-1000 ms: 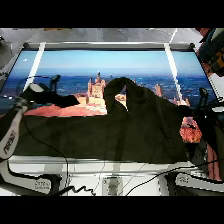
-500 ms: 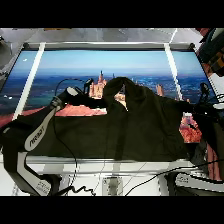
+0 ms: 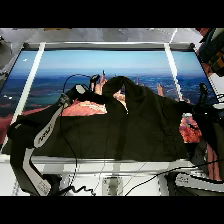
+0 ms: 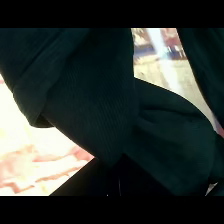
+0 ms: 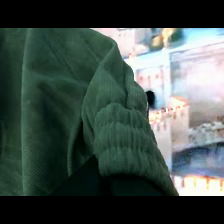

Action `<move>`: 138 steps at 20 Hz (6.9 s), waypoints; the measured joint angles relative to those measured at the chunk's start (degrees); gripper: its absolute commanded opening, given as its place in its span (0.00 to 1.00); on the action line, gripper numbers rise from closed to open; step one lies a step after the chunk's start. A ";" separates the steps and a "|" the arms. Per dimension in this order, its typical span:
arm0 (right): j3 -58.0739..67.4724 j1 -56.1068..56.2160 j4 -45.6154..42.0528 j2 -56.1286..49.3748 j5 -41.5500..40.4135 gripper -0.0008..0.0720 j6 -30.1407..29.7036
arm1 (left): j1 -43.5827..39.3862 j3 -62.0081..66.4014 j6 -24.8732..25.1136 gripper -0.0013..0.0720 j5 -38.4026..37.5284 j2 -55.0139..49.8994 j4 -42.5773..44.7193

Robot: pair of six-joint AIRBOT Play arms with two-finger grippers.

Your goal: Fold the clothes and pants, and hang the long-sleeved shirts on hangers.

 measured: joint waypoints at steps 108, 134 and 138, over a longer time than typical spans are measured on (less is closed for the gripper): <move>0.00 0.07 0.00 0.37 -9.22 0.05 -0.07 | 46.51 18.16 -35.08 0.06 -18.10 -7.56 35.67; 0.00 2.10 0.31 0.37 -14.56 0.05 -0.07 | 47.74 24.48 -26.82 0.89 -35.23 -4.35 52.52; 0.00 4.59 0.33 0.37 -17.46 0.05 -0.07 | 47.95 24.48 -25.46 0.86 -36.65 -5.44 52.39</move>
